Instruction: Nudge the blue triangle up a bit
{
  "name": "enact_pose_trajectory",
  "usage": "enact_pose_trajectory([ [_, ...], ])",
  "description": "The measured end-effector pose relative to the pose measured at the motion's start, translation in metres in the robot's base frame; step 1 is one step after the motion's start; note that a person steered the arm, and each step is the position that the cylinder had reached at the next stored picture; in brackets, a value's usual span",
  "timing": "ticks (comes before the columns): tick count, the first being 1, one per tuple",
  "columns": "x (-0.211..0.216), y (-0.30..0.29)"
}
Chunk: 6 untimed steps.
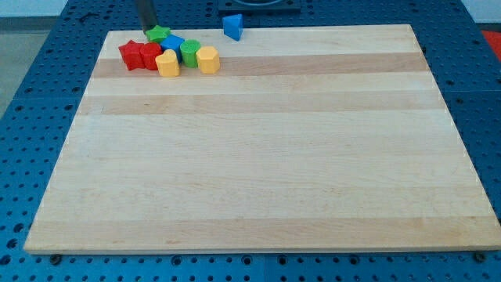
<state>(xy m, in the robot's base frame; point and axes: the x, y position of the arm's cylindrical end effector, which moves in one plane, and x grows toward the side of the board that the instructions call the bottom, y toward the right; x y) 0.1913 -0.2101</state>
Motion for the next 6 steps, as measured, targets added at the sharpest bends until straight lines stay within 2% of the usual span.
enact_pose_trajectory([
  [2,0.000,0.051],
  [4,0.001,0.071],
  [5,0.009,0.131],
  [6,0.098,0.283],
])
